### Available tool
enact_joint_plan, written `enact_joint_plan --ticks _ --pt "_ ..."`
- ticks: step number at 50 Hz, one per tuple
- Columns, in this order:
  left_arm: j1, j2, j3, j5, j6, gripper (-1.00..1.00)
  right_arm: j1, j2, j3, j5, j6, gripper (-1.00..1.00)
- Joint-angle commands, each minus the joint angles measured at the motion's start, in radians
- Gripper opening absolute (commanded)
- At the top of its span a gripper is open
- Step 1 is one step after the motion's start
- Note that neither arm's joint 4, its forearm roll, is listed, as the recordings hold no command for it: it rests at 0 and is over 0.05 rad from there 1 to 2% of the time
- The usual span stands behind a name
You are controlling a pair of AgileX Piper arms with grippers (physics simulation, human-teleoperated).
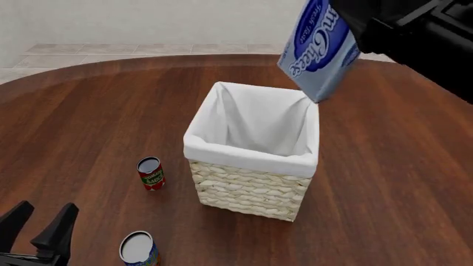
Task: Pick up the cream cheese box, and put it in the basket.
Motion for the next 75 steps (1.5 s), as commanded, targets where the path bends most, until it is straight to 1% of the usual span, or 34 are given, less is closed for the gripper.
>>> enact_joint_plan --ticks 1,2,3,4,5,7,9,17,25,38,44,50,56,69,71,72,75 --pt "0.003 -0.001 0.0 -0.003 -0.004 1.0 -0.064 0.129 -0.02 -0.118 -0.02 -1.0" --pt "0.001 -0.001 0.0 -0.004 -0.006 1.0 -0.054 0.14 -0.025 -0.124 -0.015 -1.0" --pt "0.001 -0.001 0.0 -0.004 -0.005 1.0 -0.042 0.148 -0.028 -0.124 0.003 -1.0" --pt "-0.001 -0.001 0.0 -0.005 -0.005 1.0 -0.027 0.161 -0.032 -0.126 0.001 -1.0" --pt "-0.001 -0.001 0.0 -0.005 -0.006 1.0 -0.017 0.174 -0.037 -0.127 -0.014 -1.0" --pt "-0.002 -0.001 0.0 -0.005 -0.006 1.0 0.01 0.193 -0.044 -0.125 -0.018 -1.0" --pt "-0.002 -0.001 0.0 -0.006 -0.008 1.0 0.024 0.214 -0.056 -0.126 -0.05 -1.0" --pt "-0.004 -0.002 0.0 -0.008 -0.01 1.0 0.056 0.287 -0.094 -0.115 -0.076 -1.0" --pt "-0.008 -0.002 0.0 -0.01 -0.012 1.0 0.055 0.335 -0.105 -0.113 -0.091 -1.0" --pt "-0.015 -0.002 0.0 -0.011 -0.013 1.0 0.054 0.367 -0.053 -0.143 -0.082 -1.0" --pt "-0.016 -0.002 0.0 -0.011 -0.012 1.0 0.066 0.397 -0.036 -0.159 -0.102 -1.0" --pt "-0.016 -0.002 0.0 -0.012 -0.011 1.0 0.052 0.424 -0.016 -0.192 -0.105 -1.0" --pt "-0.018 -0.002 0.0 -0.013 -0.012 1.0 0.052 0.444 -0.004 -0.206 -0.129 -1.0" --pt "-0.023 -0.002 0.0 -0.011 -0.013 1.0 0.039 0.48 0.007 -0.219 -0.125 -1.0" --pt "-0.022 -0.002 0.0 -0.011 -0.014 1.0 0.034 0.485 0.006 -0.223 -0.13 -1.0" --pt "-0.023 -0.002 0.0 -0.01 -0.014 1.0 0.03 0.486 0.006 -0.226 -0.146 -1.0" --pt "-0.024 -0.002 0.0 -0.01 -0.014 1.0 0.029 0.493 0.003 -0.227 -0.137 -1.0"
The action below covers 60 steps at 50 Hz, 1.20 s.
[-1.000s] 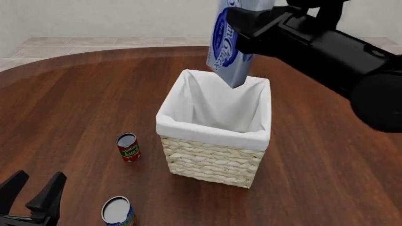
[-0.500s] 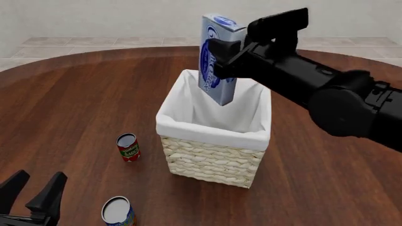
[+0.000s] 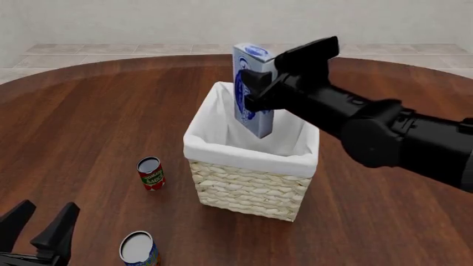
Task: Pick up the cream cheese box, and put it in the basket.
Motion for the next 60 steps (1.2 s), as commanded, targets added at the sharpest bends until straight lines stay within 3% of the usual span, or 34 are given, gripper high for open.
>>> enact_joint_plan --ticks 1,57,58,60 --pt "-0.003 0.0 0.0 0.001 -0.002 1.0 -0.012 0.028 -0.006 -0.014 0.003 -1.0" --pt "-0.007 0.0 0.0 -0.003 -0.008 1.0 -0.033 0.154 0.024 -0.092 0.003 -1.0" --pt "-0.008 0.0 0.0 -0.003 -0.008 1.0 -0.033 0.155 0.025 -0.093 0.002 1.0" --pt "-0.008 0.0 0.0 -0.003 -0.008 1.0 -0.033 0.154 0.028 -0.094 0.001 1.0"
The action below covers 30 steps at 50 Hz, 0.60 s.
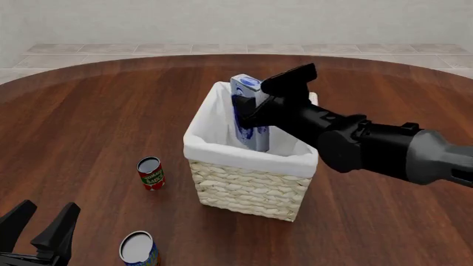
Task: Pick up the cream cheese box, and put it in the basket.
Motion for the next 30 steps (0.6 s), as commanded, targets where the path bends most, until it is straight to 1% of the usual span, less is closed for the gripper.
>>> enact_joint_plan --ticks 1,10,19,23,25,30 --pt "-0.001 0.0 0.0 -0.001 0.001 1.0 -0.004 0.004 0.008 -0.015 0.006 1.0" --pt "-0.001 0.0 0.0 -0.001 0.001 1.0 -0.004 -0.001 0.012 -0.011 0.003 1.0" --pt "-0.004 0.0 0.0 -0.001 0.001 1.0 -0.009 -0.016 0.031 -0.026 0.004 1.0" --pt "-0.003 0.0 0.0 -0.002 0.0 1.0 -0.008 -0.05 0.055 -0.028 0.006 1.0" --pt "-0.004 0.0 0.0 -0.002 -0.001 1.0 -0.005 -0.083 0.073 -0.022 -0.01 1.0" --pt "-0.012 0.0 0.0 -0.001 0.0 1.0 0.003 -0.155 0.119 -0.013 -0.014 1.0"
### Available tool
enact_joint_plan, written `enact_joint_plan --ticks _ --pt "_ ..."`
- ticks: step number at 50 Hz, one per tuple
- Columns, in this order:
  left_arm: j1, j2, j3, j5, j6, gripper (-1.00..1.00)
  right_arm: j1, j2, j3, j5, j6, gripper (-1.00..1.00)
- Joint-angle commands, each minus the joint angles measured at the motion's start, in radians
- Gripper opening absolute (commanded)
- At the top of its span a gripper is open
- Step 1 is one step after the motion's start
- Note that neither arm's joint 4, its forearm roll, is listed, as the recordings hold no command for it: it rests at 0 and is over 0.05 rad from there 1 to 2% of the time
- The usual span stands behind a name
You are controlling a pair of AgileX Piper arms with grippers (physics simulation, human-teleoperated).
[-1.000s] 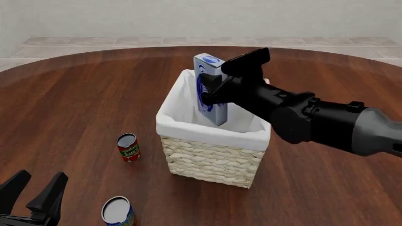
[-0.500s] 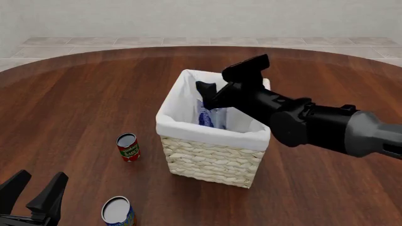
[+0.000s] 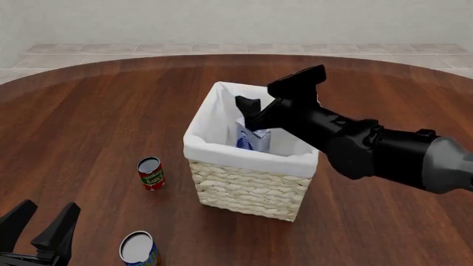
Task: Pick up the cream cheese box, and put it in the basket.
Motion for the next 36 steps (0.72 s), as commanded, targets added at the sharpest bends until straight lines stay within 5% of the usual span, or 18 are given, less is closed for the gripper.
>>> enact_joint_plan --ticks 1,21,36 --pt "-0.008 0.0 0.0 0.0 0.002 1.0 0.008 -0.117 0.079 0.01 -0.022 1.0" --pt "-0.008 0.0 0.0 -0.007 -0.002 1.0 -0.003 -0.449 0.273 0.113 -0.021 1.0" --pt "-0.018 0.0 0.0 0.001 0.004 1.0 -0.044 -0.806 0.436 0.287 -0.025 1.0"
